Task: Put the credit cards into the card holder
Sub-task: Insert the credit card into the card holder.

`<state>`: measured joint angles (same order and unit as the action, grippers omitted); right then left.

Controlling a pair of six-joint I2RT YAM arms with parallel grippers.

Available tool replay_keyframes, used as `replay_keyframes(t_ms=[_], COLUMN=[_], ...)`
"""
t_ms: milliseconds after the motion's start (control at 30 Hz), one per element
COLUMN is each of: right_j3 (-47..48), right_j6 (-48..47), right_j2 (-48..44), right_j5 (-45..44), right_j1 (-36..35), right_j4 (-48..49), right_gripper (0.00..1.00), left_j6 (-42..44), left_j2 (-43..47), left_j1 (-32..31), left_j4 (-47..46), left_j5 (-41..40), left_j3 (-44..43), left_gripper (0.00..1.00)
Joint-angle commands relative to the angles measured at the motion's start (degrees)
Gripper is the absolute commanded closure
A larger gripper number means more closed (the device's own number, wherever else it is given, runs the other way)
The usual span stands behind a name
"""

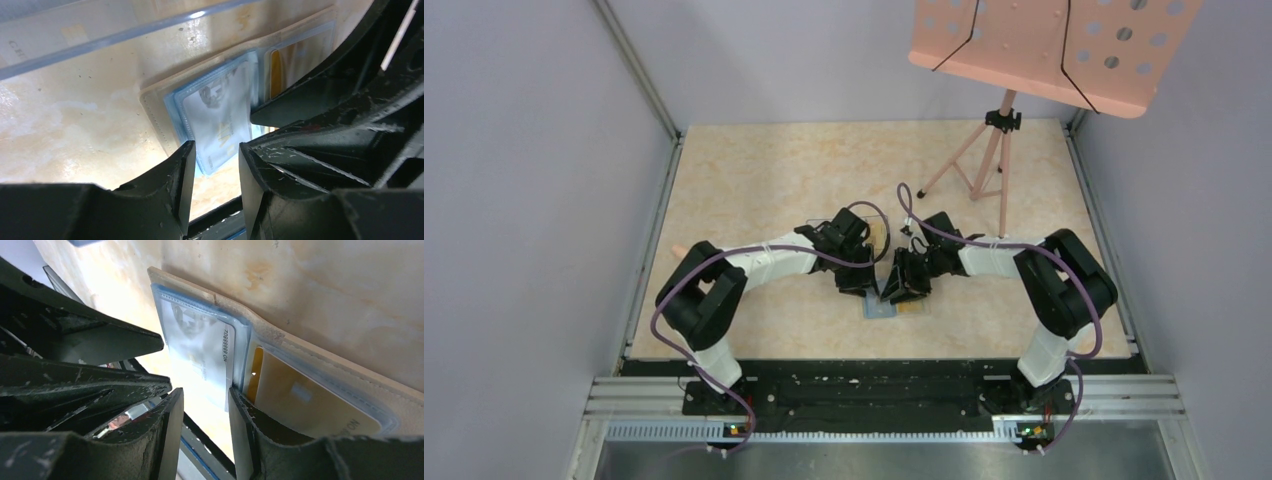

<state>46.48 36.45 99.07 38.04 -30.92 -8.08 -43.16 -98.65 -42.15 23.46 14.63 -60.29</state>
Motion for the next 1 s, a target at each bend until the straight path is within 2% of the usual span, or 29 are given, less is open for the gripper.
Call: replay_keyframes(t_ms=[0,200,300,467,533,567,600,633,767,967], right_j3=[-1.9,-2.4,-2.7,-3.7,-4.3,-4.4,-4.3,-4.2,-3.9,-3.8], right_j6=[-0.3,-0.3,-0.1,1.1,2.3,2.5,2.8,2.9,2.9,1.7], right_j2=[0.7,0.7,0.7,-0.8,-1.8,-2.4,-3.1,-4.1,-8.1,-14.1], right_j5=[-1.3,-1.2,-0.9,0.5,2.2,2.5,2.7,2.7,2.0,-1.0], right_j1=[-0.8,-0.9,-0.8,-0.8,-0.8,-0.8,-0.8,-0.7,-0.1,2.5], right_j4=[0.4,0.9,1.3,3.8,6.0,6.9,7.2,7.2,6.3,1.8], right_gripper=[0.61,0.61,0.61,0.60,0.60,0.59,0.59,0.58,0.55,0.51], left_j6=[0.1,0.0,-0.7,-1.8,-2.4,-2.5,-2.6,-2.7,-1.5,1.1], left_j2=[-1.8,-3.5,-3.4,-0.1,1.6,2.4,2.9,3.4,4.2,3.8], left_j1=[-0.2,-0.3,-0.3,-0.3,-0.3,-0.3,-0.3,-0.2,-0.2,-0.4], left_j4=[1.5,1.0,-2.4,-7.3,-8.9,-9.1,-8.8,-7.8,-0.5,14.6], left_j5=[-1.3,-0.4,2.2,5.1,5.6,5.5,5.0,4.1,0.9,-5.1], left_j3=[-1.9,-2.4,-1.5,0.2,1.0,1.4,1.5,1.5,0.0,-7.2], left_gripper=[0.57,0.57,0.57,0.63,0.73,0.82,0.95,1.00,1.00,1.00])
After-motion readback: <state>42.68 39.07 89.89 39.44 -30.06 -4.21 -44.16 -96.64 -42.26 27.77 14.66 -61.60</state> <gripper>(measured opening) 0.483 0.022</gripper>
